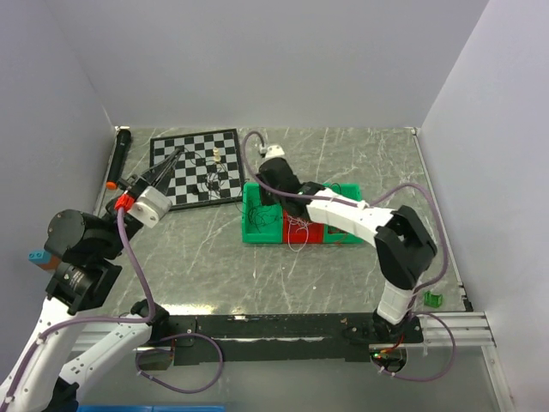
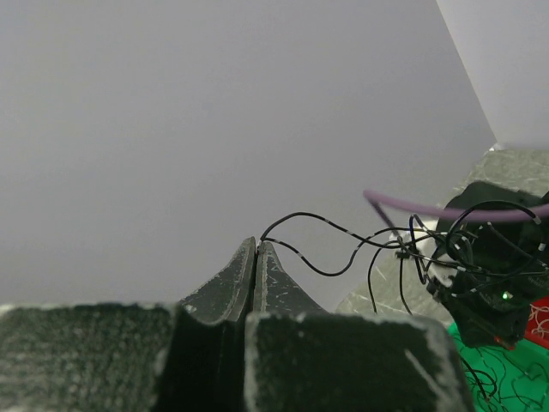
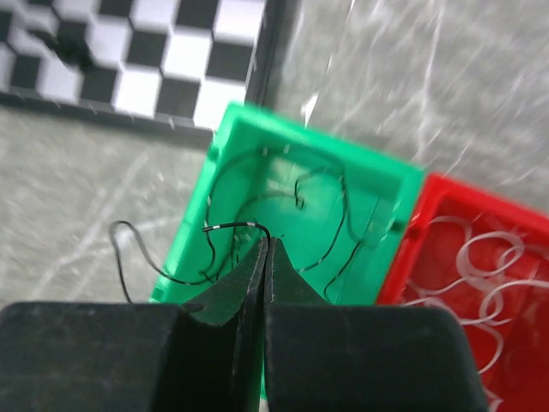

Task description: Untangle the cables

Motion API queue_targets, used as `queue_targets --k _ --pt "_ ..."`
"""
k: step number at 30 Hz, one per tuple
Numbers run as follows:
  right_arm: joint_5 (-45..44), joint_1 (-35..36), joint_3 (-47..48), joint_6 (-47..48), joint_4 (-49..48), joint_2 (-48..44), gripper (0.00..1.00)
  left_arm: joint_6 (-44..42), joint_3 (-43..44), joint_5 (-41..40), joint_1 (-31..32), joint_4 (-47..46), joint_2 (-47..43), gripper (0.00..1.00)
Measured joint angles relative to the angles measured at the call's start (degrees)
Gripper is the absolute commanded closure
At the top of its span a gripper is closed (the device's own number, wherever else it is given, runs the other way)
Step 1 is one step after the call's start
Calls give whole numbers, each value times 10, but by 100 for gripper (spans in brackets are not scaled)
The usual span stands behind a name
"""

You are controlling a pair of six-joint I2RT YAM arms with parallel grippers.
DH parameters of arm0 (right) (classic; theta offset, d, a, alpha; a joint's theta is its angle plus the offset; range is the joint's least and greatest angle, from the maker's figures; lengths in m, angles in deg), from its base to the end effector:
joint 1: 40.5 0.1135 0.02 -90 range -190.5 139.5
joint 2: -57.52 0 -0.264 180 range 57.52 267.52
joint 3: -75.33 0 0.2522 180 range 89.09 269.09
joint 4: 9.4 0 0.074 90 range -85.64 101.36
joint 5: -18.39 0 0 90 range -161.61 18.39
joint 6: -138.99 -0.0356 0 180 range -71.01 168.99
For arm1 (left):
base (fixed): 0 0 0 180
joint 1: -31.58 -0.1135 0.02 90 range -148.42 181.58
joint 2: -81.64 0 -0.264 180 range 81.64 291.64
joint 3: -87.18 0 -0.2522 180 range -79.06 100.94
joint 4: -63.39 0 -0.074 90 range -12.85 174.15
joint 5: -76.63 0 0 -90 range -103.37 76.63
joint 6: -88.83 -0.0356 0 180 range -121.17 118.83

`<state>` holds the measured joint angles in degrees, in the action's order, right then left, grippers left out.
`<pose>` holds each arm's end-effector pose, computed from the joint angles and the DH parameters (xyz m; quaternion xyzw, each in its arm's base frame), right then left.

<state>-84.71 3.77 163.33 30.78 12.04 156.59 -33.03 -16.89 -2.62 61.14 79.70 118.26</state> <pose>0.2926 0.2740 0.2674 -0.1429 0.8610 0.1623 0.4604 0.0868 -0.0569 0.4733 0.3478 0.4326 -0.0350 0.8311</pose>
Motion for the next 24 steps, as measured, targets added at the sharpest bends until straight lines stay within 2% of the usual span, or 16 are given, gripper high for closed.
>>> queue_targets --k 8,9,13,14,24 --pt "-8 12 30 -36 58 80 100 2 -2 0 0 22 -10 99" --pt "-8 12 30 -41 65 83 95 2 -2 0 0 25 -12 99" --pt "-5 11 43 -58 87 94 61 2 -2 0 0 28 -13 99" --pt "-4 10 52 -63 95 98 57 2 -2 0 0 29 -13 99" --pt "45 -15 65 -85 113 44 43 14 -55 0 0 33 -15 99"
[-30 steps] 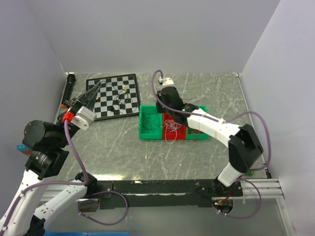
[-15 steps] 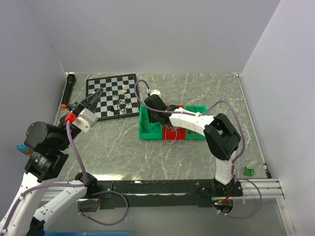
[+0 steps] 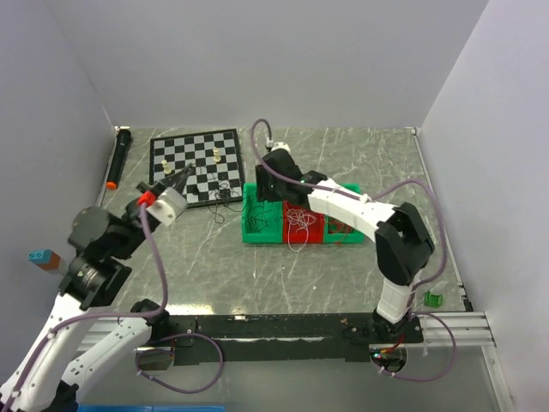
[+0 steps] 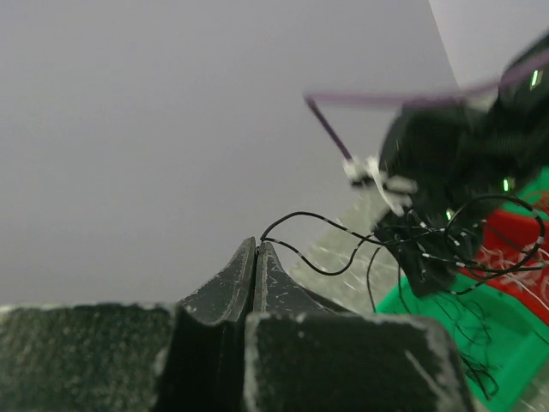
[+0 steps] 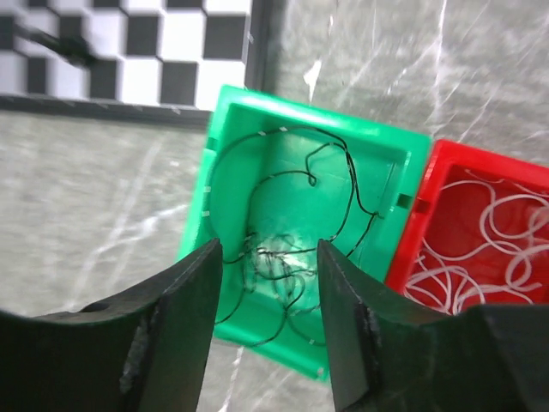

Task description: Untangle the cables

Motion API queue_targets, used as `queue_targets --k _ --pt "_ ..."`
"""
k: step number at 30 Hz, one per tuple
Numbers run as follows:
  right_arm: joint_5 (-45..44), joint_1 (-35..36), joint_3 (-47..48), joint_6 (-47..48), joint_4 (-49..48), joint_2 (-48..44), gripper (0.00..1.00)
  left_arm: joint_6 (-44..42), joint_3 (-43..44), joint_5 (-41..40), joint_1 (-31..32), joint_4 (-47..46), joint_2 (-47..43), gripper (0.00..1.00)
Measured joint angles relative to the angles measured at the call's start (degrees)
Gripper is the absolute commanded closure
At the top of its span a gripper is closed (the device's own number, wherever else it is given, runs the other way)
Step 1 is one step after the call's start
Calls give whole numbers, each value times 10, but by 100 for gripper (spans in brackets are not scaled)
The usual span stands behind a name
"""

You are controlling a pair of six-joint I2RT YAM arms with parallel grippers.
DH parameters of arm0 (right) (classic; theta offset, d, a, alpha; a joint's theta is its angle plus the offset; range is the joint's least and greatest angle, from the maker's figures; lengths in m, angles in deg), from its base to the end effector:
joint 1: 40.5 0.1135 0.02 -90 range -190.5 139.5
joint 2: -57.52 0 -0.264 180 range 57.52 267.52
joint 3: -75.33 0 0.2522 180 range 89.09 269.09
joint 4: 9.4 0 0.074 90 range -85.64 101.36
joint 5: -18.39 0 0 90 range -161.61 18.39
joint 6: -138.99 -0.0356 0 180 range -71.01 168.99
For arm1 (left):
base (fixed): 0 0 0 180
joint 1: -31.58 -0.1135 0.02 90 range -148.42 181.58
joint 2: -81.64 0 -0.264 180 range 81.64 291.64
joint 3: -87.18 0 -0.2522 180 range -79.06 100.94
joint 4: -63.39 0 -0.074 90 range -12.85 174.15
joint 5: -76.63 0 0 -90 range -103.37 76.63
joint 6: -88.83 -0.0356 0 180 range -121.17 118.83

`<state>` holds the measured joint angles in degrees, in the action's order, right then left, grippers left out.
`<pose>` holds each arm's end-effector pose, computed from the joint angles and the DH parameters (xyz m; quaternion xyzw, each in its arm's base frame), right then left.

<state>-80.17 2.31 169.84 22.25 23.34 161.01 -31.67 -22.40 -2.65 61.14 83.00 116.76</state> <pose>0.3060 0.2762 0.2582 -0.0970 0.9053 0.1767 0.3738 0.0966 -0.0624 0.4406 0.3654 0.4834 -0.0499 0.7940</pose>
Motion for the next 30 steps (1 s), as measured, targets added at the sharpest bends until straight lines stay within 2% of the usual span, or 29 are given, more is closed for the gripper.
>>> queue_targets --k 7,14,22,25,30 --pt "15 -36 -46 -18 3 -132 36 33 -31 0 0 0 76 99" --pt "15 -103 -125 -31 -15 -314 33 51 -31 13 0 -12 238 99" --pt "2 -158 -234 -48 -23 -440 32 41 -28 12 12 -14 379 99" --pt "0 -169 -270 -56 -24 -471 32 12 -28 -19 37 -26 410 99" --pt "1 -175 -305 -65 -27 -502 32 -50 -8 -143 88 -56 498 99"
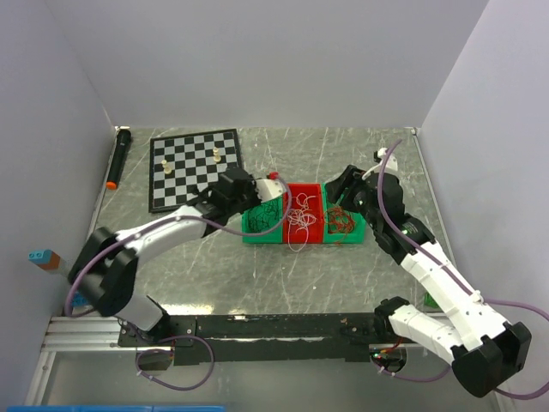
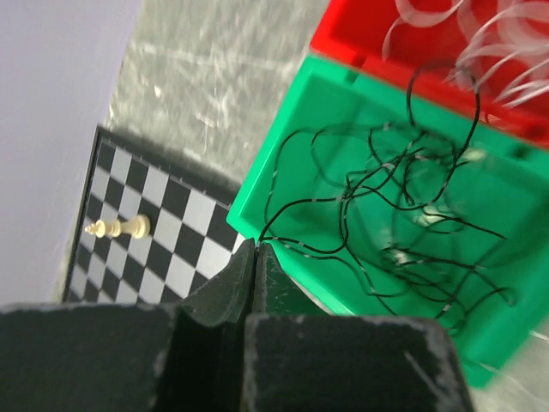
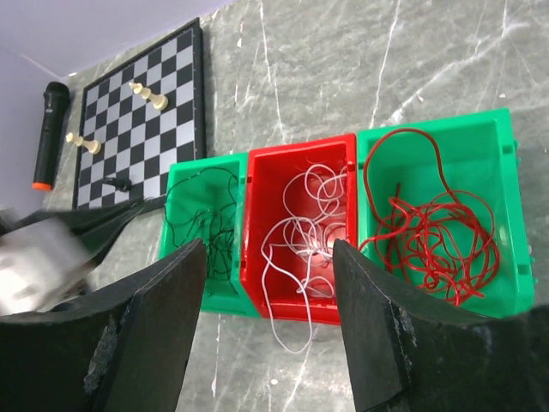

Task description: Untangle the cables

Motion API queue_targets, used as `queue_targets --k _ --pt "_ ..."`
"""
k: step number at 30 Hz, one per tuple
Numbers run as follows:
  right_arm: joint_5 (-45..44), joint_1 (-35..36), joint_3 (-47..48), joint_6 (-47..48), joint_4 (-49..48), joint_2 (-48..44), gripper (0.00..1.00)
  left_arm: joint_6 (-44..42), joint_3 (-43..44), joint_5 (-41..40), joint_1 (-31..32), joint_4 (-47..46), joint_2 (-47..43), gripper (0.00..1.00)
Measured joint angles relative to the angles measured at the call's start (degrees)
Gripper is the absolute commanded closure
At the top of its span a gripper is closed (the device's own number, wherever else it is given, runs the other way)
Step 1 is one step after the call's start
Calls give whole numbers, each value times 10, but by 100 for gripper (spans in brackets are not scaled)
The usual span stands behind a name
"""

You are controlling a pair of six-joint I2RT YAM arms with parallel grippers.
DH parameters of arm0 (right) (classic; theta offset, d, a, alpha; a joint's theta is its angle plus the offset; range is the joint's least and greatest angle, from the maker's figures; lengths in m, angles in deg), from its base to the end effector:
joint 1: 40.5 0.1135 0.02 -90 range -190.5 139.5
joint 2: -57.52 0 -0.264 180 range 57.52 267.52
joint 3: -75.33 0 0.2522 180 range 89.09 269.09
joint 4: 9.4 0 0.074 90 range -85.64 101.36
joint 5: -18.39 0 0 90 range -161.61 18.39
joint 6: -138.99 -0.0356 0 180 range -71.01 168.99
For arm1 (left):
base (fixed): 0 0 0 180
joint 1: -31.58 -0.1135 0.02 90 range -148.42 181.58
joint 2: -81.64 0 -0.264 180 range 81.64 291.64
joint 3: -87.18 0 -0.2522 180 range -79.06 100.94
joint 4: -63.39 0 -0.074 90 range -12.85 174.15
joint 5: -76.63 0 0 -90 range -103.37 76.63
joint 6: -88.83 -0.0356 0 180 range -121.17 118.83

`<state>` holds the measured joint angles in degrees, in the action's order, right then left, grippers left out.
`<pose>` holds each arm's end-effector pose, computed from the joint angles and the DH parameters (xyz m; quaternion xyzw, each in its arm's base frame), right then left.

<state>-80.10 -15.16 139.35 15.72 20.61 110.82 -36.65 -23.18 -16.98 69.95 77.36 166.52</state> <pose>0.1948 0.0865 0.3360 0.0990 0.8084 0.2298 0.5328 0.2643 -0.2064 0.2567 0.5052 0.6988 0.0144 0.5062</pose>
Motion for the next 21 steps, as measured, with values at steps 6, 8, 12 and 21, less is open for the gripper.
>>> queue_targets --k 6,8,12,21 --pt "0 -5 -18 -1 0 -11 32 -32 33 -85 6 0 75 99" --pt "0 -9 -22 -1 0 -15 32 -35 36 -95 8 0 79 99" --pt "1 -14 -31 -2 0 -21 32 -38 40 -86 27 9 79 99" --pt "6 -20 -44 -7 6 -31 32 5 88 -30 47 92 132 96"
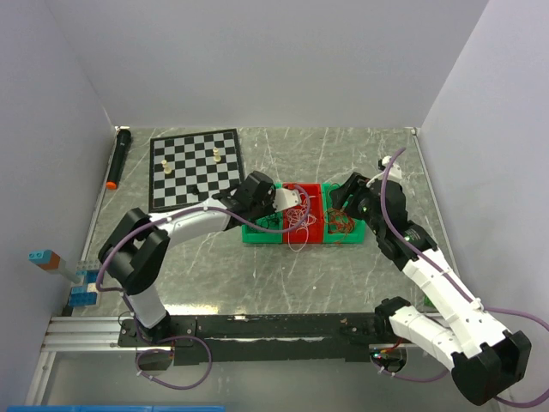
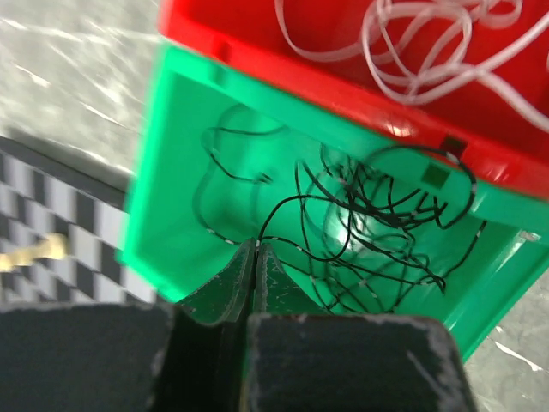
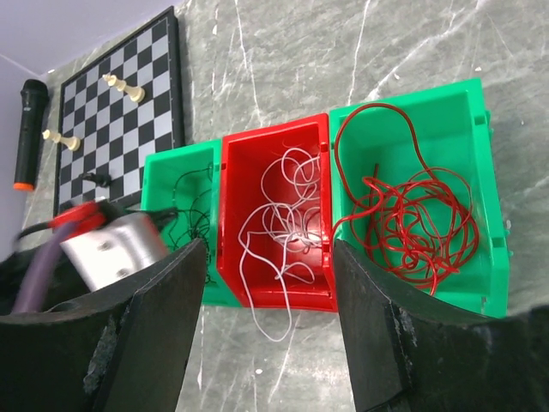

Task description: Untangle the cables

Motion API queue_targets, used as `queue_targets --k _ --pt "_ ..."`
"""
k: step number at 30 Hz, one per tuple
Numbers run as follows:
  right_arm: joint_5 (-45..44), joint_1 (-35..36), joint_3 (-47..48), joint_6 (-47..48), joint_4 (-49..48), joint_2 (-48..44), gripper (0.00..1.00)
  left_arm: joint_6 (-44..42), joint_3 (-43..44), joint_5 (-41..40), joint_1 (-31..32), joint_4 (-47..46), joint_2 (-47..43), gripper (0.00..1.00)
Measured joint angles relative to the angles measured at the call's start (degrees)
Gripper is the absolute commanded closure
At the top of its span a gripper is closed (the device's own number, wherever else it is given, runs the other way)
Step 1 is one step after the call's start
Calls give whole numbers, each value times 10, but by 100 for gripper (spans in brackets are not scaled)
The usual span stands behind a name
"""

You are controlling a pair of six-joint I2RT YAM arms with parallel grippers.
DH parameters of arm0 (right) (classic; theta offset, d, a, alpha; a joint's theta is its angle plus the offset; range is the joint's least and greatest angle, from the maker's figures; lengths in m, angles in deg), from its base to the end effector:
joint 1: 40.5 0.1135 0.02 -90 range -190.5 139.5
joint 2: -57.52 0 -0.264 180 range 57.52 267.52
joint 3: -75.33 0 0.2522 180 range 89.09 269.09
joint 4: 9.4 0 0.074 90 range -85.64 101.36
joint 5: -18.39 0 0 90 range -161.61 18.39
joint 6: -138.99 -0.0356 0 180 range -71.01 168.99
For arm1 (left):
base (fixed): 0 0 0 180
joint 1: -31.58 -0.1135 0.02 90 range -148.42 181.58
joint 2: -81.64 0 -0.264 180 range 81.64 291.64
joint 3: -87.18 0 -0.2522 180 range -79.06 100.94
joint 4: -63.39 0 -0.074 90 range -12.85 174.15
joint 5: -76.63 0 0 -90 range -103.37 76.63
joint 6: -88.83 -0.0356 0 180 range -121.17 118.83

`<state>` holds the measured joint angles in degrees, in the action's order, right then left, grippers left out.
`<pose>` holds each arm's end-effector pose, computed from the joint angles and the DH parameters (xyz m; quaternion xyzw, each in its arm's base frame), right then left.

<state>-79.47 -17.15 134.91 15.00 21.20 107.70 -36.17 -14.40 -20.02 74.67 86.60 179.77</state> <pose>0.1870 0.0754 0.3179 0.1149 0.8160 0.2208 0.5217 0.2766 -0.2531 0.2153 0.5585 0.7254 0.0249 0.4015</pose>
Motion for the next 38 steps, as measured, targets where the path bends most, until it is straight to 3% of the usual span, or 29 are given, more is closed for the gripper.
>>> queue_targets --k 2,4,7,9,11,21,27,28,31,38 --pt "0 0 0 -1 6 -10 32 8 0 7 -8 9 12 96" --pt "0 -1 0 -1 11 -20 32 18 1 11 -18 17 22 89" --pt "-2 -1 0 0 18 -34 32 34 9 19 -34 26 31 57" --pt "-4 -2 0 0 24 -43 31 46 21 34 -41 40 33 23" --pt "-5 -4 0 0 30 -48 31 68 45 54 -46 63 33 1" --pt "-4 -27 28 3 70 -50 25 138 175 185 -68 199 -42 3" --pt "10 -44 71 16 85 -46 1 197 294 204 -80 283 -103 3" --pt "18 -48 78 19 85 -45 0 206 301 199 -82 288 -112 3" --pt "46 -63 86 27 81 -36 0 239 290 179 -105 288 -157 3" --pt "95 -76 49 30 69 -46 0 285 134 113 -206 254 -266 2"
